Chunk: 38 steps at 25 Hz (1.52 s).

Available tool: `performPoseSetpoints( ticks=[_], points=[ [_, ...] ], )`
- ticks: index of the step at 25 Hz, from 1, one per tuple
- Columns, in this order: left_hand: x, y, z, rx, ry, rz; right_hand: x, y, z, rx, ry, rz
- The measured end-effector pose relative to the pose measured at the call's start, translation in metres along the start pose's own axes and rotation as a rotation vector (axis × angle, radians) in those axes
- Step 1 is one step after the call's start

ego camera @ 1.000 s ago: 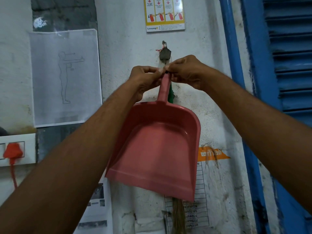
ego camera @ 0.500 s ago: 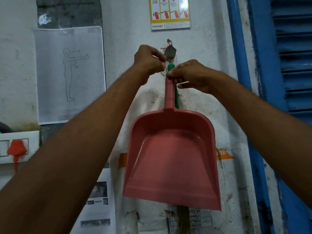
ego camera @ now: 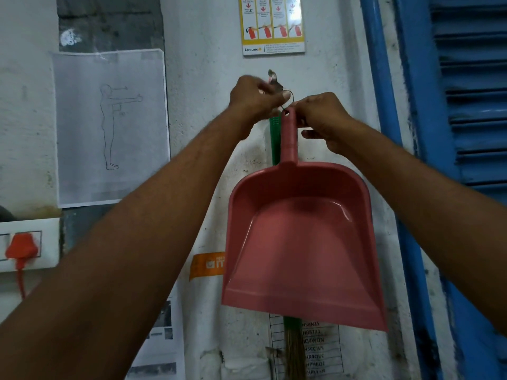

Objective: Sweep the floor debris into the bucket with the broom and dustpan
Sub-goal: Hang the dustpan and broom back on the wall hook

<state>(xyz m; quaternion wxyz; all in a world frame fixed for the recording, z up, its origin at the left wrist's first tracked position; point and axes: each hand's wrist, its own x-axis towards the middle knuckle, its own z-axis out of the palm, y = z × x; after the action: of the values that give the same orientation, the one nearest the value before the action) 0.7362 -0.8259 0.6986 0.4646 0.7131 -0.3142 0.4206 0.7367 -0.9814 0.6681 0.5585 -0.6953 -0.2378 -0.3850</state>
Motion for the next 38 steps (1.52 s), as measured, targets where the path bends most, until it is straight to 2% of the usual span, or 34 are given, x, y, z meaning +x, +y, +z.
performPoseSetpoints(
  ticks=[3,7,14,17,23,26,29,33,38],
  points=[
    [-0.008,-0.004,0.004,-0.121,-0.102,-0.129,0.005,0.0,-0.005,-0.035,-0.016,-0.021],
    [-0.004,0.0,0.008,-0.206,-0.046,-0.132,0.019,-0.004,-0.009,-0.104,0.039,-0.079],
    [0.036,-0.012,0.022,0.03,0.353,-0.054,0.054,-0.022,0.007,-0.113,0.111,-0.058],
    [0.045,-0.024,0.018,0.058,0.416,-0.079,0.064,-0.029,0.017,-0.168,0.139,-0.038],
    [0.053,-0.021,0.016,0.097,0.343,-0.057,0.074,-0.028,0.017,-0.124,0.183,0.001],
    [0.055,-0.022,0.015,-0.034,0.294,-0.174,0.072,-0.024,0.011,-0.169,0.101,0.069],
    [0.046,-0.031,0.016,-0.118,0.175,-0.29,0.071,-0.015,0.012,-0.218,0.024,0.116],
    [0.041,-0.039,0.021,-0.002,0.18,-0.242,0.069,-0.008,0.02,-0.211,0.061,0.109],
    [0.025,-0.044,0.014,0.113,0.167,-0.224,0.057,-0.002,0.021,-0.003,0.11,0.135]
  ],
)
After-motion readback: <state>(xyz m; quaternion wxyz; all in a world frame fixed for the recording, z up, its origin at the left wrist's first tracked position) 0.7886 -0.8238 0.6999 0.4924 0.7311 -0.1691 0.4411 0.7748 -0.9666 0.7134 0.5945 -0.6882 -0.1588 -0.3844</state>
